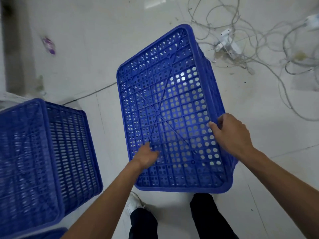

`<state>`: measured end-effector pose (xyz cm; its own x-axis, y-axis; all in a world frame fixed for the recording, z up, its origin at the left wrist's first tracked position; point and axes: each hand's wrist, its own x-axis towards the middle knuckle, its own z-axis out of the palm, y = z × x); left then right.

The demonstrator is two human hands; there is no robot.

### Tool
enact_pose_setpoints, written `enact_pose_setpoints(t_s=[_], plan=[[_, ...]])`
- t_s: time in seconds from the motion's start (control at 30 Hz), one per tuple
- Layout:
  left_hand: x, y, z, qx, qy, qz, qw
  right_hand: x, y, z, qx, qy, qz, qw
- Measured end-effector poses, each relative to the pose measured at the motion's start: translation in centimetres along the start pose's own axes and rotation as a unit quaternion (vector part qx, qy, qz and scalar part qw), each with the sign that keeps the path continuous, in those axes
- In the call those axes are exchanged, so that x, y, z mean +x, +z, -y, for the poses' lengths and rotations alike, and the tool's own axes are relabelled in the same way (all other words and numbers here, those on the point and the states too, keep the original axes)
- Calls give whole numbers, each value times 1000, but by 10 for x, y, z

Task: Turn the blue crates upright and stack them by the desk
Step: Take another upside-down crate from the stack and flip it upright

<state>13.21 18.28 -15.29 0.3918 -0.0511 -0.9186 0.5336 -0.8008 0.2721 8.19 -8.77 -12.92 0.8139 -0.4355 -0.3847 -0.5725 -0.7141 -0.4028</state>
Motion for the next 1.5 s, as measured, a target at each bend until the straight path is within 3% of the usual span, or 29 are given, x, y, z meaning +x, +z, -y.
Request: enact_pose_setpoints(t_s=[0.13, 0.33, 0.6, 0.77, 0.97, 1.2, 1.27, 1.37, 1.43, 1.5], plan=[[-28, -3, -12, 2, 80, -10, 997, -29, 4, 57, 16, -38, -11, 999], [-51, -12, -10, -40, 230, -92, 968, -51, 28, 121, 45, -51, 12, 998], [-55, -37, 7, -146, 215, -195, 946, -63, 66, 167, 88, -63, 111, 988], [-52, -60, 19, -124, 180, -213, 952, -70, 87, 196, 68, -81, 154, 982], [-43, -96, 49, -18, 150, -273, 950, -69, 94, 214, 173, -24, 320, 931], [-15, -130, 111, -43, 77, -270, 959, -49, 107, 175, 231, 122, 265, 928], [-7, -135, 128, -54, 55, -257, 963, -47, 112, 164, 204, 117, 228, 945], [-1, -138, 147, -87, 29, -222, 971, -46, 113, 148, 119, 67, 109, 985], [2, -136, 157, -91, 20, -202, 975, -43, 111, 136, 115, 43, 35, 992], [4, -131, 161, -89, 19, -194, 977, -39, 110, 127, 111, 21, 11, 993]])
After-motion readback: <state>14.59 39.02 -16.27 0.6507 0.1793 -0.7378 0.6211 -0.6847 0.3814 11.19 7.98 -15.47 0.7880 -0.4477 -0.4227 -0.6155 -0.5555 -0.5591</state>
